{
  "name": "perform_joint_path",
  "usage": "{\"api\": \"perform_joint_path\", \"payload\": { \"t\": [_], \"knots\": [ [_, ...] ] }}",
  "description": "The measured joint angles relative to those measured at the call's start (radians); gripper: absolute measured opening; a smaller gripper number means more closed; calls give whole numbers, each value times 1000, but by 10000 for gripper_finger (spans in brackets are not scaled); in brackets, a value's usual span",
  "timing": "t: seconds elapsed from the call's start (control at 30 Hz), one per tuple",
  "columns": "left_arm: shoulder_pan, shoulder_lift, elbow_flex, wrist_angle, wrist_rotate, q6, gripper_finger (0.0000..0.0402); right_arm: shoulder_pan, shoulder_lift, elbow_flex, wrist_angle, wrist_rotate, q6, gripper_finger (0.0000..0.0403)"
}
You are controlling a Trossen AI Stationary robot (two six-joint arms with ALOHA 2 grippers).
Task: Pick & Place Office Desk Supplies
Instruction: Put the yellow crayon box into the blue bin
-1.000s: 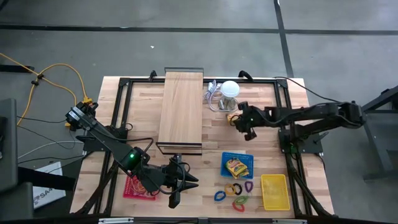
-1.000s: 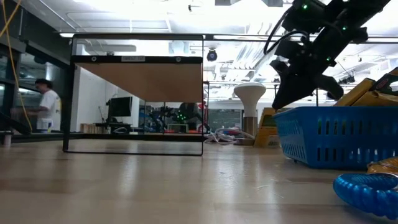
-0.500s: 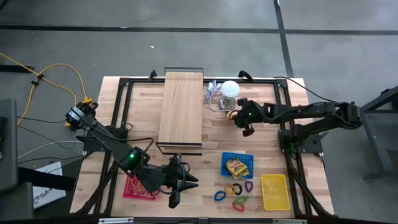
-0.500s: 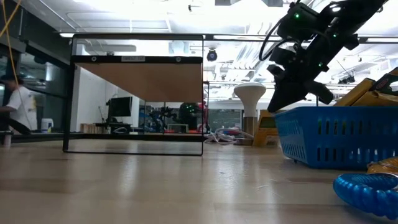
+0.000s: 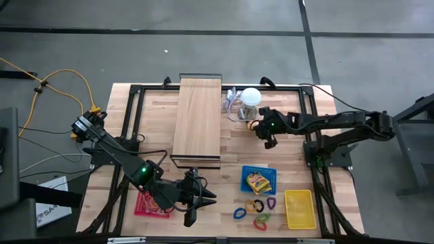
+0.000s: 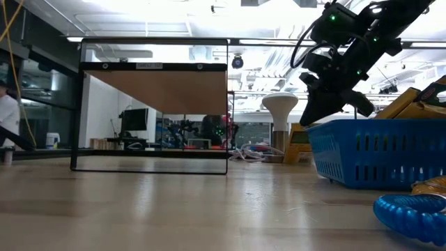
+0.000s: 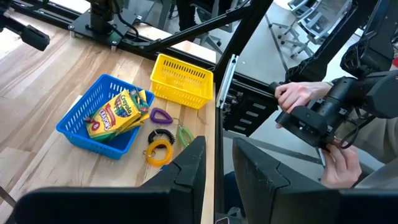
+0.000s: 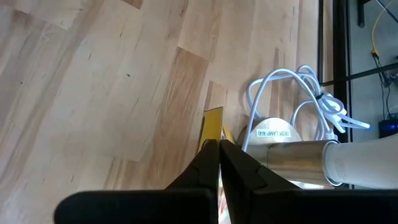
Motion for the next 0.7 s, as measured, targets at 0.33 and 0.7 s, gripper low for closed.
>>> {"api": "perform_joint_path", "payload": {
  "t": [0.33, 0.7],
  "knots": [
    [0, 0, 0, 0, 0, 0, 77, 0, 0, 0, -11, -1, 34, 3],
    [0, 0, 0, 0, 0, 0, 77, 0, 0, 0, 4, 62, 18, 3]
  ]
}}
